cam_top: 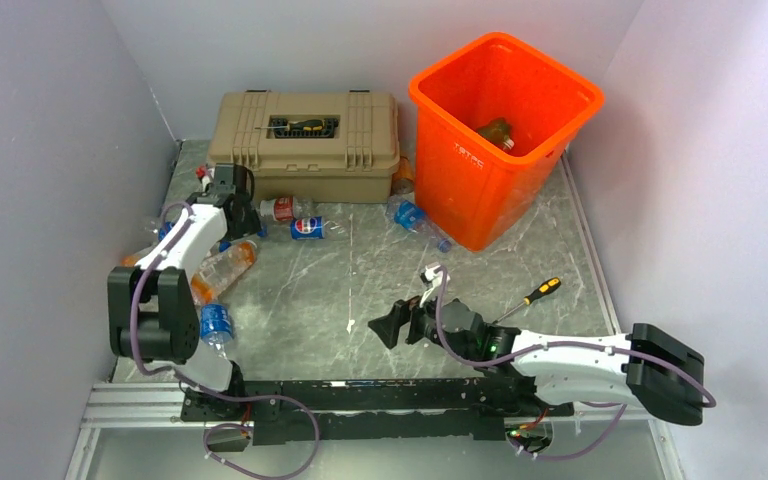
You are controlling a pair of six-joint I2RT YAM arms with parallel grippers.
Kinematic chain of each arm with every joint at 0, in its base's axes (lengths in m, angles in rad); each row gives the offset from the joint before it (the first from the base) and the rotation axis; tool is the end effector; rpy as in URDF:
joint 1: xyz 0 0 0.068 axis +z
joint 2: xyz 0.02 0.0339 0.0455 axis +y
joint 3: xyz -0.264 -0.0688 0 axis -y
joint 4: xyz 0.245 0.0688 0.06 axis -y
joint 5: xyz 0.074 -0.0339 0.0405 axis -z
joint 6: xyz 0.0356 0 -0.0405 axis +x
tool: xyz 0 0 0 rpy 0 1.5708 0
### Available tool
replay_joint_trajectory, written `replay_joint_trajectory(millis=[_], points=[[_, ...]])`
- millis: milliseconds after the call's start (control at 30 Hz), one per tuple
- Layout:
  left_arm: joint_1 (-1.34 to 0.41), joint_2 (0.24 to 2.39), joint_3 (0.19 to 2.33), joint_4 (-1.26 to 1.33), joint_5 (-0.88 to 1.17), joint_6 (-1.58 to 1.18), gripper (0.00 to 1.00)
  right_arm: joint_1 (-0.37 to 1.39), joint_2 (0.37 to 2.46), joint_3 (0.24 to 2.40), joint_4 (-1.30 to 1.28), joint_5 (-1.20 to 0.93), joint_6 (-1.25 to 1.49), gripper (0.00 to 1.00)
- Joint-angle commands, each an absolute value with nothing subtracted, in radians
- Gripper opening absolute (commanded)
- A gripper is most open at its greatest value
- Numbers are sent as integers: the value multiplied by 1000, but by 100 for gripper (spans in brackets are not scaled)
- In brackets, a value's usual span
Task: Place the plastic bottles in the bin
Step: Pick up the plastic bottle at the center of the board.
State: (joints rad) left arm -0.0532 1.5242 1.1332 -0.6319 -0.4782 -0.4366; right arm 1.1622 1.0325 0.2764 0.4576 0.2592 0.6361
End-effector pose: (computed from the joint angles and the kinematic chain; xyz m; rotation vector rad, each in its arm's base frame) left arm 0.3125 -0.0002 0.2492 -0.6367 2.3927 0.4159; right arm 0.0909 0.1870 0.1838 -0.3298 1.9555 0.9812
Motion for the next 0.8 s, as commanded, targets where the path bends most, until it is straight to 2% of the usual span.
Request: replay_joint_trajectory(millis=[0,100,333,567,767], points=[[-54,1571,1115,-612,-356,-424,99,1170,979,264,507,301,639,93],[-72,1591,1103,-616,-293,-443,99,1170,972,271,497,308,635,93],[-180,1633,1110,-668,-331,-442,98,1174,974,300,491,308,635,93],[-266,1578,1087,-657,-264,-428,93,1189,967,314,466,327,638,93],[-353,1525,1167,-764,-392,-358,99,1209,953,323,430,356,639,93]])
